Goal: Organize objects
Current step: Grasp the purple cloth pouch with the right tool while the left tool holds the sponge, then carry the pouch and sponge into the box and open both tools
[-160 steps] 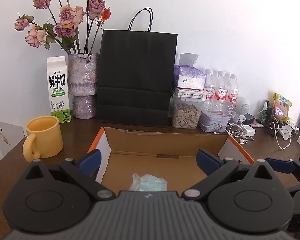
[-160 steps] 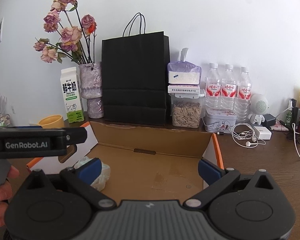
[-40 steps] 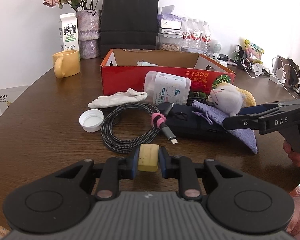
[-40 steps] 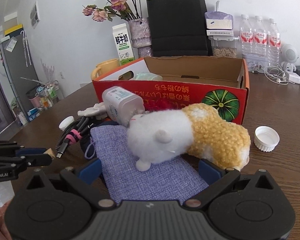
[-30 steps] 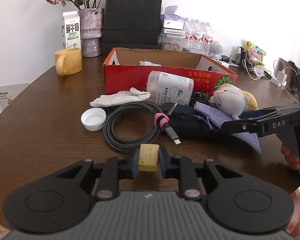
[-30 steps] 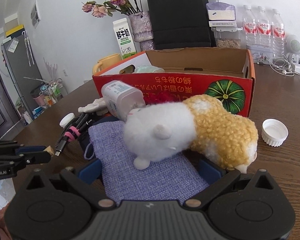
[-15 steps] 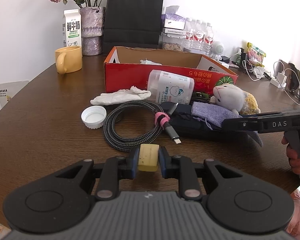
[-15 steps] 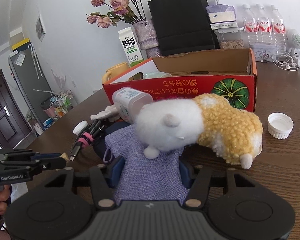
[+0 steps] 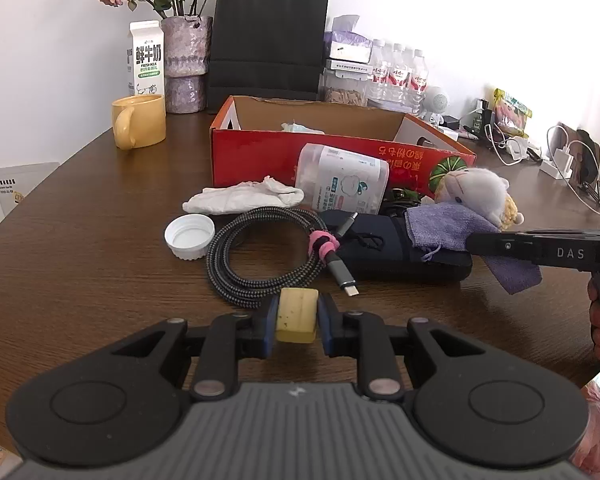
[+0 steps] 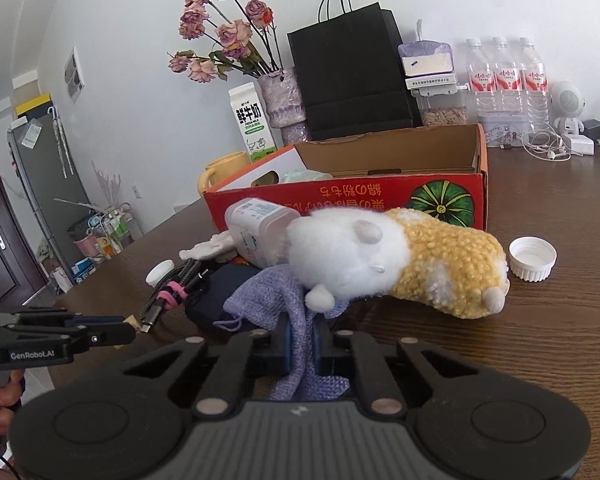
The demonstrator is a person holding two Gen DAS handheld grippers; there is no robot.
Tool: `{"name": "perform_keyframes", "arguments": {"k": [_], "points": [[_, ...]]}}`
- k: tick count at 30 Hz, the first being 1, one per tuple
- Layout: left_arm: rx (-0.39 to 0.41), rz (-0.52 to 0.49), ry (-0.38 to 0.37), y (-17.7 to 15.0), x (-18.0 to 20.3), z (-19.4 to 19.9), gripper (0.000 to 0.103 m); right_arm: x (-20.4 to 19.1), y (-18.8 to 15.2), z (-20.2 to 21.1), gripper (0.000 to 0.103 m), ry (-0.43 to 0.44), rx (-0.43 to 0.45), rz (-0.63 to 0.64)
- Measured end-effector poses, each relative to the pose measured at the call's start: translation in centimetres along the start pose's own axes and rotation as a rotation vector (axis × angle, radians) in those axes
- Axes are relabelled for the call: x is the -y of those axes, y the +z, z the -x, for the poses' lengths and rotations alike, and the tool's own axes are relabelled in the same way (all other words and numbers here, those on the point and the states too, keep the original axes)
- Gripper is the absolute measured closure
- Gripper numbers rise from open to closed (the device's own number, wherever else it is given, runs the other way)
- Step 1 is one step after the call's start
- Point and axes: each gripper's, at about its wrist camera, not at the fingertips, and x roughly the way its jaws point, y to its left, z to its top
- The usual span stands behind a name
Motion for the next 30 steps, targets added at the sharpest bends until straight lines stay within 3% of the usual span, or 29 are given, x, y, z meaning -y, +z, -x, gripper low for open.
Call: {"name": "perform_keyframes", "arguments": {"k": [15,30], "points": [[0.062,0.000,0.005,1.3,-0.1,1.3,0.081,-5.5,0.8,3.7,0.095,-0.040,0.144,0.126],[0.166,-0.023,-0.008,6.7,0.5,-0.4,0.081,-5.1,4.7,1.6,0.095,-0.065,0.201,0.147]]}}
